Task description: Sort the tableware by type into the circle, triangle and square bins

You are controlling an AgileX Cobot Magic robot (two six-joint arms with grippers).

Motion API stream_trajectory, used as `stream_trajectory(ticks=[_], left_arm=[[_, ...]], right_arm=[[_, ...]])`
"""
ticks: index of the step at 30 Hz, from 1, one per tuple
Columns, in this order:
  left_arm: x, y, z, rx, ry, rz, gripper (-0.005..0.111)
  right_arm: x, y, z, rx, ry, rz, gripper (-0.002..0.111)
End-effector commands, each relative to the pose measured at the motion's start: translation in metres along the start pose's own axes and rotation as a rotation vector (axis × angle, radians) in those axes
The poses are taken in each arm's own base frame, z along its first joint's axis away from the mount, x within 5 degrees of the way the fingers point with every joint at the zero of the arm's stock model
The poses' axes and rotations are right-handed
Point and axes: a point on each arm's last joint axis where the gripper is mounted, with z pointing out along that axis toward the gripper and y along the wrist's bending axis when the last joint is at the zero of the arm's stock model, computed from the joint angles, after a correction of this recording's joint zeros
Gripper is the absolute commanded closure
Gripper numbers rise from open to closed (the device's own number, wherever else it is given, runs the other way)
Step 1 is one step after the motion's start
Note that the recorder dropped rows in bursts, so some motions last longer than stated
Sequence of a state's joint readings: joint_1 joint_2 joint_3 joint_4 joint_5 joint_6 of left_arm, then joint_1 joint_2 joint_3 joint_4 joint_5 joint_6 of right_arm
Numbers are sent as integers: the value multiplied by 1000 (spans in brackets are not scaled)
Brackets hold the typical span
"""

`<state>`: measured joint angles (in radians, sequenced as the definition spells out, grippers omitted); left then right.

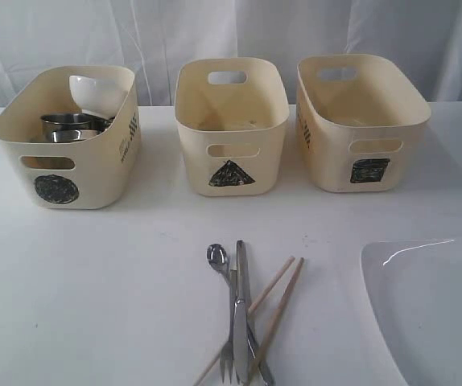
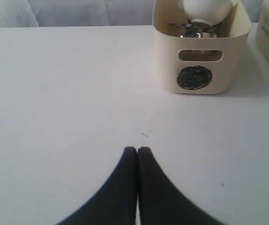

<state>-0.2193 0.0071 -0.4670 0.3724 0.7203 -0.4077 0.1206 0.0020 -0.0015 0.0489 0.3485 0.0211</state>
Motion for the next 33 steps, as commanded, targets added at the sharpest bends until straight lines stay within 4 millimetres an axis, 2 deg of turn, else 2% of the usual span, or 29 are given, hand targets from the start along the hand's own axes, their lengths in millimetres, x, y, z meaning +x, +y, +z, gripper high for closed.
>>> stream_trajectory(ticks=[1,9,23,26,29,31,33], left_arm=[[4,0,0,-8,21,-9,107],[4,-9,-3,-141,16,-93,107],[7,-8,-3,-156,54,1,107],[-1,-10,0,-139,-31,0,107],[-10,-11,8,-125,-190,15,107],[-9,-11,17,-126,-277,41,107],[0,-11,30,-133,-332,90,107]], right_arm=[[0,0,0,-1,-6,4,108],[0,0,0,-1,-6,4,108],[0,0,0,-1,-6,4,108],[0,0,0,-1,-6,4,108],[0,0,0,-1,-6,4,108],[0,0,0,-1,-6,4,108],[0,0,0,-1,-6,4,108]])
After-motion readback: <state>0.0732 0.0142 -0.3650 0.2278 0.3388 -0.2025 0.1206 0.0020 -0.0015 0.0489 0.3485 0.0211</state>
